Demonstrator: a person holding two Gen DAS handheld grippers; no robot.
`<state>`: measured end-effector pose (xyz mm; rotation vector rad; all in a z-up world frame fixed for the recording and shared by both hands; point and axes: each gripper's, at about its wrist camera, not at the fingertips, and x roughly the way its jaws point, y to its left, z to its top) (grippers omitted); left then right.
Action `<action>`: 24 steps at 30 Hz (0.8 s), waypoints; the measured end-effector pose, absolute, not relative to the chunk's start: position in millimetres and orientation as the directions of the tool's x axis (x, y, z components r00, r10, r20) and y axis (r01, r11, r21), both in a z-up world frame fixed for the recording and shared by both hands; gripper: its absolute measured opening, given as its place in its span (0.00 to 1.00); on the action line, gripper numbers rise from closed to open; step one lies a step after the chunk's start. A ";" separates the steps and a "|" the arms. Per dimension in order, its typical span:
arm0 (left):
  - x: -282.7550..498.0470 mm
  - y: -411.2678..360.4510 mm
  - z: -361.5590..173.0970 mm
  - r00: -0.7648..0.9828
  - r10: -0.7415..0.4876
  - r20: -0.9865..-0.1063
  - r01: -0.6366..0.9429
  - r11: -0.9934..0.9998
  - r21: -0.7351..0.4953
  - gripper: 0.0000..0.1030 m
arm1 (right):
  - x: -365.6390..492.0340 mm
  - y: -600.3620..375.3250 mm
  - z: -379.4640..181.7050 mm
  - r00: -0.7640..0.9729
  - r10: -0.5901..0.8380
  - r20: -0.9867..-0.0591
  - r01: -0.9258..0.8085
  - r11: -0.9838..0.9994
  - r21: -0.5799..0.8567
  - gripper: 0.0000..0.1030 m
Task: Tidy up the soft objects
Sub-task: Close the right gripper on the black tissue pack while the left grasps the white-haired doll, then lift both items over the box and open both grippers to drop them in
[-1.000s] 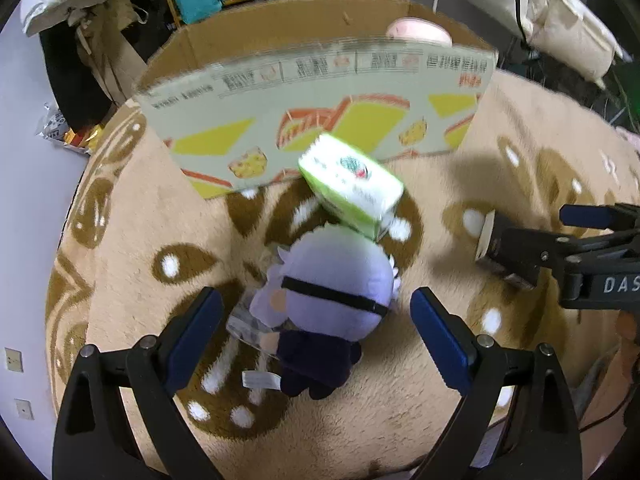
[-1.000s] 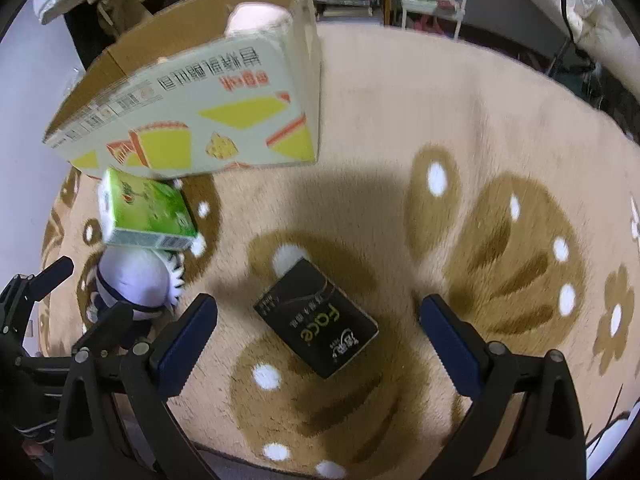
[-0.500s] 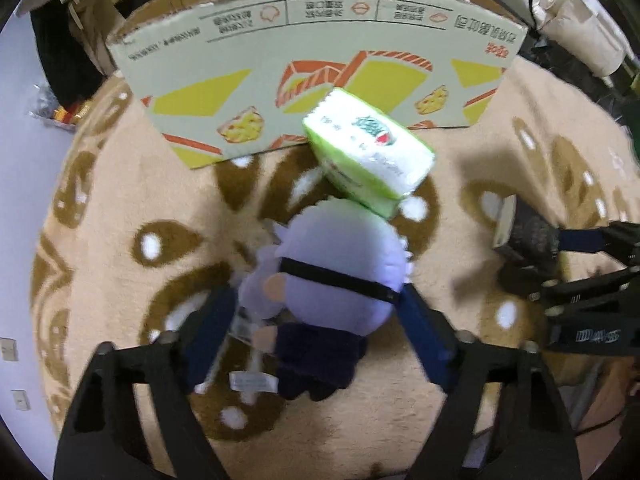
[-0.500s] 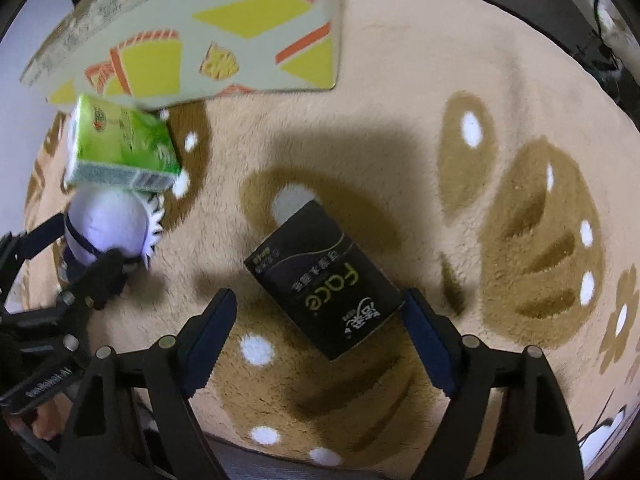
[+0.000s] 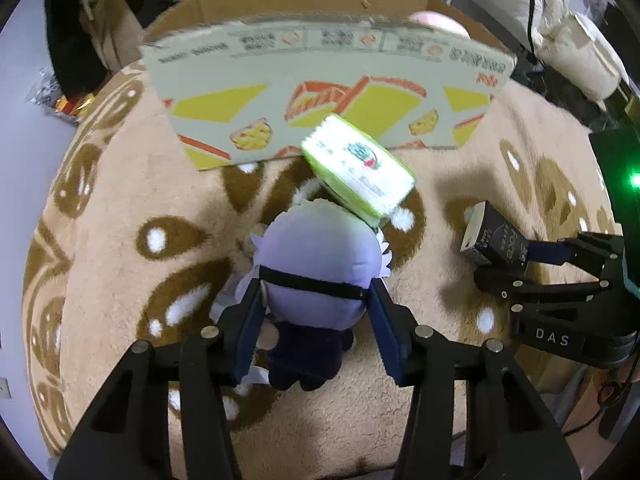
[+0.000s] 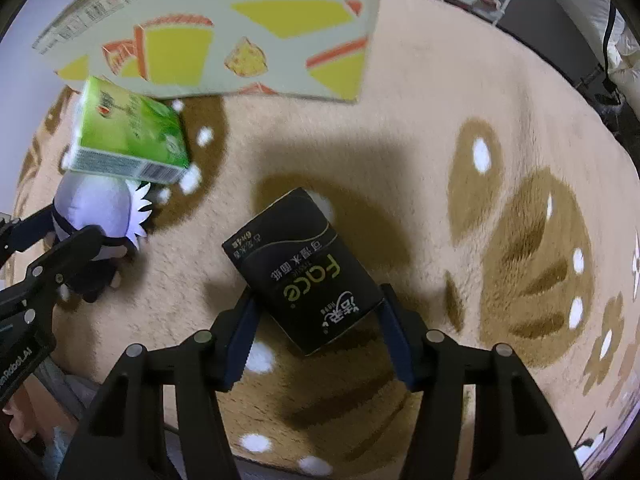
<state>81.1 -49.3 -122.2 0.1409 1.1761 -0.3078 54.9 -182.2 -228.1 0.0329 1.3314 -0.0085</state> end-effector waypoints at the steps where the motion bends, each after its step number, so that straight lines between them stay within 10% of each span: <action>1: 80.8 -46.8 -119.8 0.357 -0.168 -0.919 0.301 0.952 -0.057 0.47 | 54.4 -182.3 -224.2 0.253 0.019 -0.967 0.024 0.999 0.026 0.59; 24: 57.1 2.6 -30.9 0.703 -0.195 -0.684 0.182 0.979 -0.092 0.48 | 24.4 -194.3 -120.9 0.691 0.118 -0.713 -0.011 0.988 0.153 0.59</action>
